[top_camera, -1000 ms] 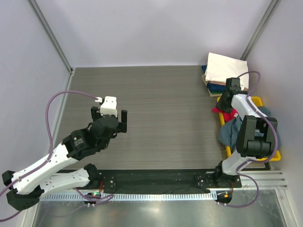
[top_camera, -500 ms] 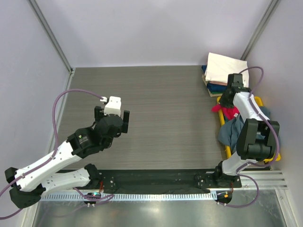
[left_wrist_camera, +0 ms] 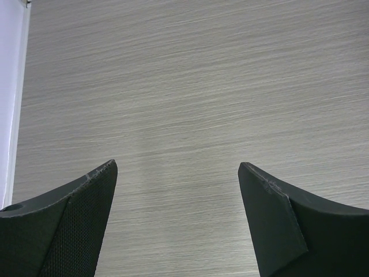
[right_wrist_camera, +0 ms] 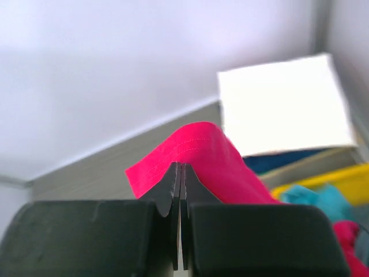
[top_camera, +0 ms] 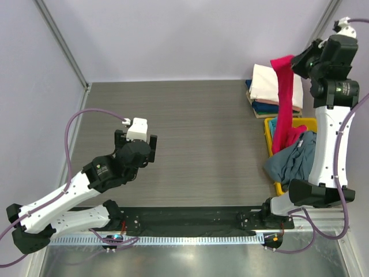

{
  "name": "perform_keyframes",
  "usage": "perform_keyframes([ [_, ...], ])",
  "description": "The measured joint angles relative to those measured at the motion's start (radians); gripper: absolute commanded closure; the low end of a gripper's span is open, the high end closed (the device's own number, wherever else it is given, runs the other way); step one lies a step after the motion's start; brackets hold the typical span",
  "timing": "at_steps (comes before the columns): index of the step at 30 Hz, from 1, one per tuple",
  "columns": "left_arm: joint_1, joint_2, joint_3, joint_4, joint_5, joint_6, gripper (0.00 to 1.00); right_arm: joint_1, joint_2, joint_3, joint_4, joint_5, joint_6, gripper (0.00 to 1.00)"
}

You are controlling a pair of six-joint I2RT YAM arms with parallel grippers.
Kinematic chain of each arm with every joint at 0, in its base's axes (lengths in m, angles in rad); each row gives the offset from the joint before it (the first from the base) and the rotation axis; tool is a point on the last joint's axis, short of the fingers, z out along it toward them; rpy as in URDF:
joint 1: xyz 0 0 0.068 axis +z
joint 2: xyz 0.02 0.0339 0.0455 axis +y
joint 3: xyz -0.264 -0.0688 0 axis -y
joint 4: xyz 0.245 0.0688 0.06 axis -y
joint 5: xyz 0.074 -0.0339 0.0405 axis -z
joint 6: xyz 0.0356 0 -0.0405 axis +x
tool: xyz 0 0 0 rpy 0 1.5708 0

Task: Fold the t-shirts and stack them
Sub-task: Move the tshirt to the center of the board

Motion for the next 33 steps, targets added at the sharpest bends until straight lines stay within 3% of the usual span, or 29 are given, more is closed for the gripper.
perform_keyframes([
  [4,0.0,0.0,0.0,-0.005,-0.006,-0.001,0.14,0.003,0.056,0.242,0.013,-0.188,0.051,0.99],
  [7,0.0,0.002,0.0,-0.008,-0.011,-0.003,0.14,0.002,0.115,0.398,0.12,-0.309,0.122,0.99],
  [10,0.0,0.004,0.0,-0.013,-0.018,-0.005,0.14,0.002,0.125,0.423,0.335,-0.449,0.274,0.99],
  [17,0.0,0.004,0.0,-0.024,-0.039,-0.016,0.14,0.043,0.294,0.554,1.022,-0.705,0.822,0.99],
  [21,0.0,0.001,0.0,-0.027,-0.057,-0.026,0.12,0.083,0.23,0.311,1.267,-0.786,0.966,0.99],
  [25,0.0,-0.031,0.0,-0.031,-0.081,-0.034,0.09,0.095,-0.066,-0.306,1.334,-0.808,0.914,0.99],
  [28,0.0,-0.1,0.0,-0.03,-0.108,-0.041,0.06,0.094,-0.324,-0.668,1.135,-0.708,0.729,0.99],
  [31,0.0,-0.161,-0.008,-0.025,-0.13,-0.054,0.04,0.098,-0.665,-0.965,0.816,-0.341,0.604,0.95],
  [33,0.001,-0.197,-0.015,-0.021,-0.133,-0.063,0.03,0.095,-0.861,-1.097,0.616,-0.109,0.582,0.38],
])
